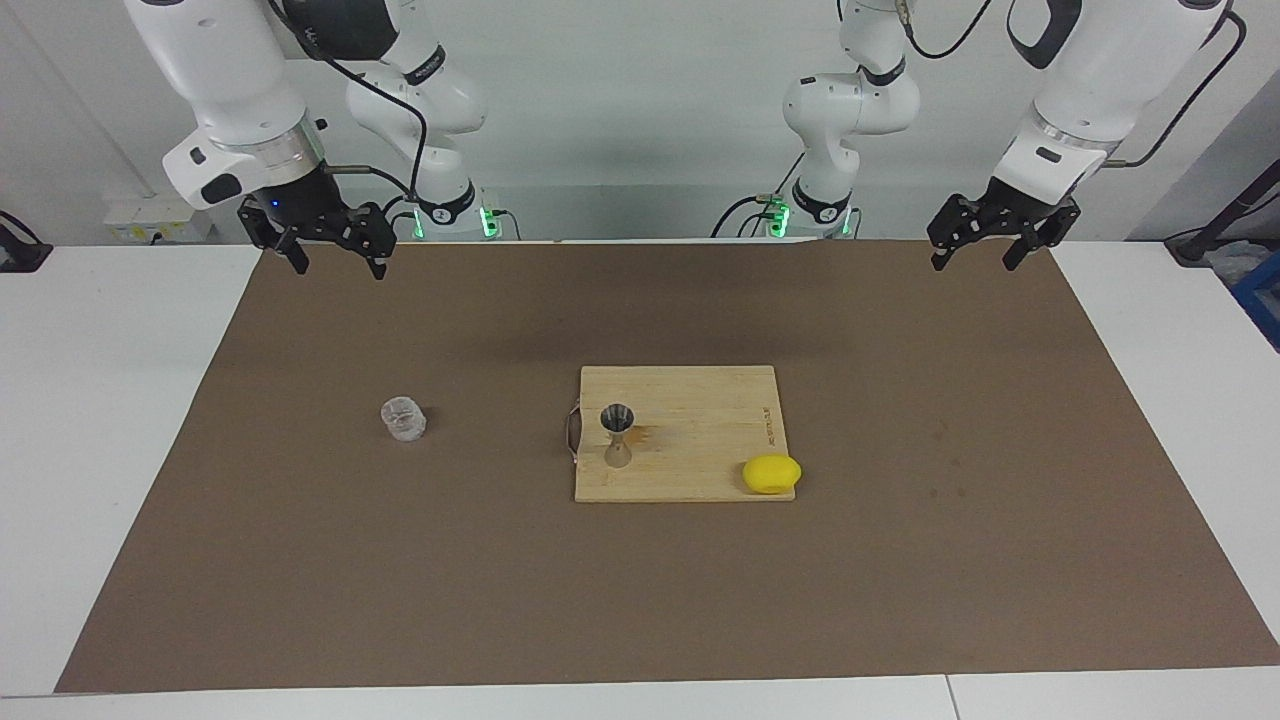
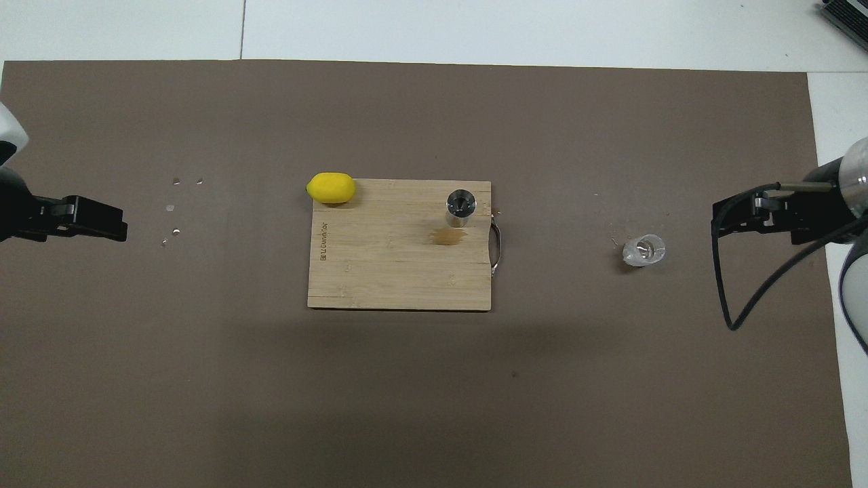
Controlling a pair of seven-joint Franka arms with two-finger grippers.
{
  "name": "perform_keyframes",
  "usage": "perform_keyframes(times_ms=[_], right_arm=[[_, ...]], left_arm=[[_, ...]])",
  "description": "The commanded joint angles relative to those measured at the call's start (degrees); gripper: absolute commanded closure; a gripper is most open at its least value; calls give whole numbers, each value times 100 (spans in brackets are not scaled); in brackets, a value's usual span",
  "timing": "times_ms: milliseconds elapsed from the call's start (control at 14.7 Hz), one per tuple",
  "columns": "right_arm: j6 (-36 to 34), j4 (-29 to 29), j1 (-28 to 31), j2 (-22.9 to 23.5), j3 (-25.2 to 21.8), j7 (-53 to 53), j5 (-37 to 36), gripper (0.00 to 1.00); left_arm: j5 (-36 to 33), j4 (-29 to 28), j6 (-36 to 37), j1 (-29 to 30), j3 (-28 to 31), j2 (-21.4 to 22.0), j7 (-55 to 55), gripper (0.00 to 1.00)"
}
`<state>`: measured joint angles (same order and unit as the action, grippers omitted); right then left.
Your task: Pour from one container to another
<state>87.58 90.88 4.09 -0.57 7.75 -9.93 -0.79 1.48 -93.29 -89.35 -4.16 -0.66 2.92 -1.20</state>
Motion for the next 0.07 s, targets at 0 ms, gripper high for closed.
perform_keyframes(times_ms=[0], right_arm=[[5, 176, 4, -163, 16, 115, -106, 0]], left_arm=[[19, -110, -48, -6, 22, 77, -12, 0]])
